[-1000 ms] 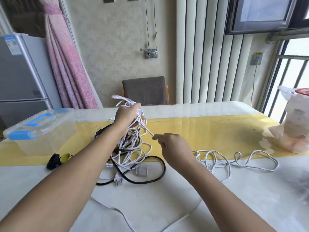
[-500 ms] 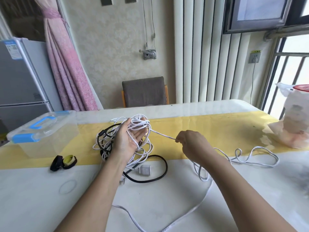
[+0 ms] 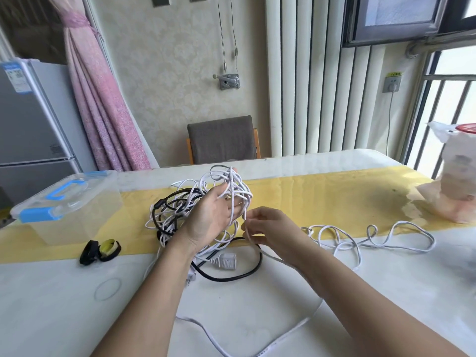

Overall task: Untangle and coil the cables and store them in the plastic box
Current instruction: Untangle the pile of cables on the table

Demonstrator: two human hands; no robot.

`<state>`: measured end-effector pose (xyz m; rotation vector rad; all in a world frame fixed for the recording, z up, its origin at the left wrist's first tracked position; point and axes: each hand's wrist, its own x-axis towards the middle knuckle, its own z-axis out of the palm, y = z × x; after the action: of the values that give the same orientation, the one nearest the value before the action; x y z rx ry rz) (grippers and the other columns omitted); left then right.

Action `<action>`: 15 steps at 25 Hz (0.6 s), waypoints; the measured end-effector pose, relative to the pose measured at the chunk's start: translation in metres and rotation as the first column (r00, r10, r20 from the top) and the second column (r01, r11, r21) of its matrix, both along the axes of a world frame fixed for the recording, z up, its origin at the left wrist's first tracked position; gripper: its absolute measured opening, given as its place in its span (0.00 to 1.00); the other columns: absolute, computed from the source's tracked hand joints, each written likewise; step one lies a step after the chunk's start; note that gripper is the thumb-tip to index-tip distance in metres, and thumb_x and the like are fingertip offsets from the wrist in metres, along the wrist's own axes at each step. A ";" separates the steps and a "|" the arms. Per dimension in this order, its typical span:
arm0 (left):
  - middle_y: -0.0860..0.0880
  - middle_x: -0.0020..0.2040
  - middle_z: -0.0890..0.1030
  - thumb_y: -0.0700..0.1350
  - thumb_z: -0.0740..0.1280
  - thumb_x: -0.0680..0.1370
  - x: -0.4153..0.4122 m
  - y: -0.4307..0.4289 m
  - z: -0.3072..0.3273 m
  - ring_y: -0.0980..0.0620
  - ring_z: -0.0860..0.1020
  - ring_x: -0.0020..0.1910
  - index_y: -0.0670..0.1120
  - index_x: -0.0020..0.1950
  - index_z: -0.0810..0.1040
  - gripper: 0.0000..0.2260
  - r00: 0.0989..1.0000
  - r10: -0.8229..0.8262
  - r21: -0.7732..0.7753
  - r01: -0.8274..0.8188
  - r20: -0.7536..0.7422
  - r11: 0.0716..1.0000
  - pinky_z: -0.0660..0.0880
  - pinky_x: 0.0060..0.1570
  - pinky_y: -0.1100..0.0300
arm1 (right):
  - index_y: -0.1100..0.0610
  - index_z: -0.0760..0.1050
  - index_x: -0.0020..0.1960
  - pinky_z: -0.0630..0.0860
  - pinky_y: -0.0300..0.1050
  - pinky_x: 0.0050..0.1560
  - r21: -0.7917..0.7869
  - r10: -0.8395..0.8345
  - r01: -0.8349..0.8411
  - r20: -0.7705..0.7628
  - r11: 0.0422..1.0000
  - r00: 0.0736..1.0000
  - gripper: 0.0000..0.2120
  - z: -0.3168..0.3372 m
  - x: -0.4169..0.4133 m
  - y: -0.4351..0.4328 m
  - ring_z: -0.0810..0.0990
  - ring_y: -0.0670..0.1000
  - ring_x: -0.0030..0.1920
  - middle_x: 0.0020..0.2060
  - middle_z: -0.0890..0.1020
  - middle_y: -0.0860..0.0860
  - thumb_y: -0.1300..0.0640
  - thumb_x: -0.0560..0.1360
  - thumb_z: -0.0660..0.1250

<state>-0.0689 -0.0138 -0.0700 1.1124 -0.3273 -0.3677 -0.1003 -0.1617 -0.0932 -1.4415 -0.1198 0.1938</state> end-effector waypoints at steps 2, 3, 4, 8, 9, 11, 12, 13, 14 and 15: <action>0.44 0.50 0.78 0.49 0.66 0.70 0.001 -0.001 -0.002 0.47 0.75 0.53 0.47 0.54 0.78 0.13 0.999 -0.044 0.007 0.044 0.022 0.999 0.66 0.63 0.54 | 0.63 0.71 0.45 0.76 0.40 0.39 0.172 0.058 -0.042 -0.089 0.984 0.994 0.06 0.001 -0.001 0.001 0.76 0.51 0.34 0.36 0.76 0.56 0.72 0.76 0.61; 0.46 0.48 0.79 0.48 0.66 0.70 0.001 -0.002 -0.003 0.48 0.75 0.52 0.48 0.53 0.80 0.13 0.997 -0.063 0.009 0.063 0.033 0.998 0.66 0.62 0.54 | 0.63 0.71 0.44 0.76 0.39 0.39 0.242 0.079 -0.047 -0.123 0.969 0.989 0.06 0.001 -0.001 0.002 0.77 0.51 0.35 0.36 0.77 0.56 0.72 0.75 0.61; 0.47 0.48 0.79 0.47 0.67 0.69 0.000 -0.002 -0.002 0.49 0.75 0.50 0.49 0.53 0.80 0.13 0.995 -0.092 -0.003 0.092 0.040 0.996 0.66 0.59 0.55 | 0.63 0.71 0.43 0.76 0.37 0.37 0.298 0.085 -0.038 -0.148 0.954 0.985 0.07 0.000 -0.001 0.003 0.77 0.50 0.34 0.37 0.76 0.56 0.73 0.75 0.61; 0.46 0.49 0.82 0.43 0.64 0.74 -0.008 -0.004 0.006 0.51 0.81 0.47 0.45 0.54 0.79 0.10 0.986 0.078 0.139 -0.099 0.148 0.985 0.73 0.52 0.58 | 0.61 0.75 0.48 0.60 0.32 0.24 0.245 -0.023 0.048 -0.101 0.968 0.995 0.08 0.003 0.003 0.001 0.64 0.44 0.24 0.34 0.72 0.51 0.70 0.77 0.59; 0.45 0.48 0.84 0.44 0.64 0.77 -0.009 -0.004 0.008 0.51 0.83 0.45 0.46 0.51 0.80 0.07 0.956 0.206 0.204 -0.248 0.209 0.947 0.76 0.48 0.58 | 0.60 0.76 0.53 0.57 0.33 0.23 0.232 -0.031 0.052 -0.093 0.971 0.995 0.10 0.005 0.004 0.000 0.61 0.44 0.24 0.32 0.71 0.50 0.68 0.77 0.58; 0.45 0.43 0.85 0.54 0.65 0.77 -0.009 0.001 0.009 0.49 0.84 0.38 0.48 0.47 0.79 0.11 0.832 0.434 0.262 -0.530 0.345 0.807 0.78 0.38 0.58 | 0.58 0.75 0.60 0.54 0.34 0.21 0.262 0.023 0.001 -0.088 0.965 0.996 0.14 0.010 0.005 -0.005 0.57 0.44 0.22 0.26 0.65 0.47 0.64 0.78 0.57; 0.46 0.40 0.85 0.60 0.68 0.73 -0.007 0.006 0.009 0.49 0.84 0.35 0.48 0.47 0.78 0.16 0.756 0.499 0.250 -0.627 0.423 0.738 0.77 0.35 0.58 | 0.57 0.75 0.61 0.52 0.34 0.21 0.272 0.064 -0.041 -0.073 0.961 0.995 0.14 0.012 0.005 -0.007 0.56 0.44 0.22 0.25 0.61 0.47 0.63 0.79 0.56; 0.49 0.38 0.84 0.64 0.69 0.68 -0.006 0.011 0.008 0.51 0.83 0.33 0.49 0.47 0.76 0.21 0.690 0.507 0.253 -0.689 0.516 0.679 0.77 0.34 0.58 | 0.56 0.75 0.59 0.52 0.34 0.21 0.261 0.091 -0.074 -0.051 0.962 0.995 0.13 0.013 0.004 -0.007 0.55 0.44 0.23 0.25 0.59 0.47 0.63 0.79 0.56; 0.50 0.38 0.83 0.65 0.71 0.65 -0.004 0.014 0.006 0.53 0.82 0.33 0.50 0.48 0.74 0.23 0.652 0.451 0.295 -0.714 0.609 0.635 0.77 0.36 0.58 | 0.57 0.77 0.57 0.54 0.34 0.21 0.247 0.099 -0.088 -0.033 0.965 0.995 0.13 0.013 0.004 -0.008 0.56 0.44 0.23 0.25 0.60 0.47 0.63 0.78 0.56; 0.52 0.40 0.82 0.63 0.73 0.63 -0.003 0.015 0.004 0.55 0.81 0.37 0.52 0.49 0.73 0.23 0.653 0.339 0.367 -0.699 0.677 0.613 0.77 0.40 0.58 | 0.59 0.78 0.54 0.59 0.34 0.22 0.242 0.089 -0.082 -0.019 0.967 0.996 0.12 0.012 0.005 -0.009 0.60 0.44 0.24 0.26 0.64 0.48 0.65 0.78 0.56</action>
<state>-0.0715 0.0014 -0.0662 1.9032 -0.3564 0.4810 -0.0950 -0.1705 -0.0811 -1.1918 -0.1762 0.2625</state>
